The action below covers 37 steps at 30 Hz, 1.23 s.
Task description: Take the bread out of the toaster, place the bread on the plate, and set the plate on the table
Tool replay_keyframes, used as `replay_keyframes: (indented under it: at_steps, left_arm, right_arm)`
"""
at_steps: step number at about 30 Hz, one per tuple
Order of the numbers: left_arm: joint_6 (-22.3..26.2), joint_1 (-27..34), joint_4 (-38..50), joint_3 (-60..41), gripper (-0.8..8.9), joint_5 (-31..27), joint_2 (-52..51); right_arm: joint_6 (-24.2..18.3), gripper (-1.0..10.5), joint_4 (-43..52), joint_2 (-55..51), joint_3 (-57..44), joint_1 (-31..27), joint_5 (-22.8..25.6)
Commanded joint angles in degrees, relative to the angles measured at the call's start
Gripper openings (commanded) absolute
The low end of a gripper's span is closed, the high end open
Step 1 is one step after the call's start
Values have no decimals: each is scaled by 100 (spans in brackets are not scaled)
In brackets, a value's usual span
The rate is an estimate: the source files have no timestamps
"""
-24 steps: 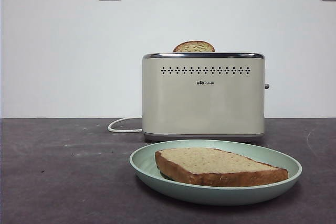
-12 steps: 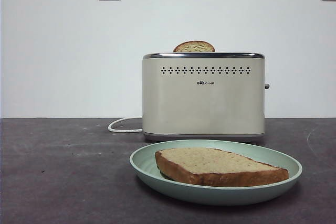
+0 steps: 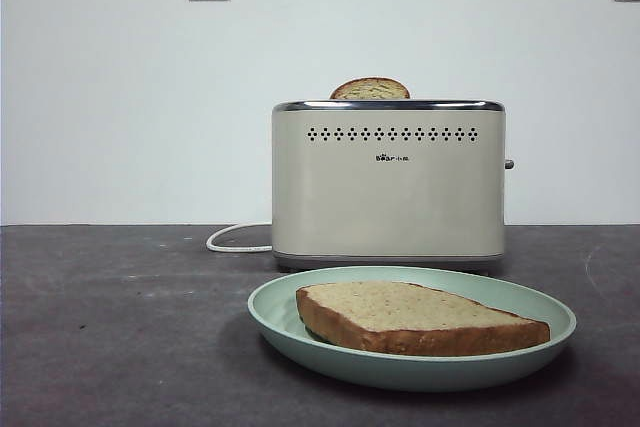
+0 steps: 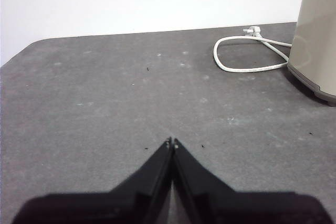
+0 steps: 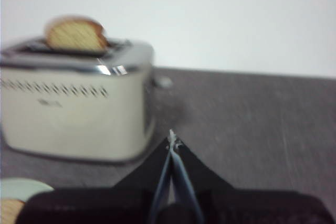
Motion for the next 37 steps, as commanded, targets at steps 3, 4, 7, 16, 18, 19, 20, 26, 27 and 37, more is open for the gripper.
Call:
replay_keyframes:
  at_steps: [3,4,7,16,18,19,20,26,27,37]
  left_arm:
    - [-35,15,28,-66,-4,-22,-15]
    - [-35,15,28,-66,-4,-22,-15]
    - [-35,15,28,-66,-4,-22,-15]
    - [-35,15,28,-66,-4,-24,-15]
    - [-35,15,28,-66,-4,-24,-15]
    - [-35,15,28,-66,-4,-24,-15]
    - [-35,15,28,-66,-4,-24,-15]
    - [-35,15,31,-66,-4,-24,-15]
    - [-35,15,28,-66,-4,-24,-15]
    - [-35,15,28,-66,-4,-24,-15]
  right_arm:
    - [98,3,131,-448,-730,-11,66]
    - [101,3,131,-520,-835,-11,66]
    - [149,3,129,-756,-1123,-11,66]
    - [184,3,-17,-870,-1351,-11,70]
    - [188,3,-17,-870,-1351,-11,66]
    - [190,3,-17,-870,-1351,-11,68]
    - [188,3,-17,-870,-1351,-11,66]
    - [186,3,-15,-870,-1349,-11,68]
    - [186,3,-15,-870,-1349,-11,68]
    - [186,3,-15,-868,-1349,-11,68]
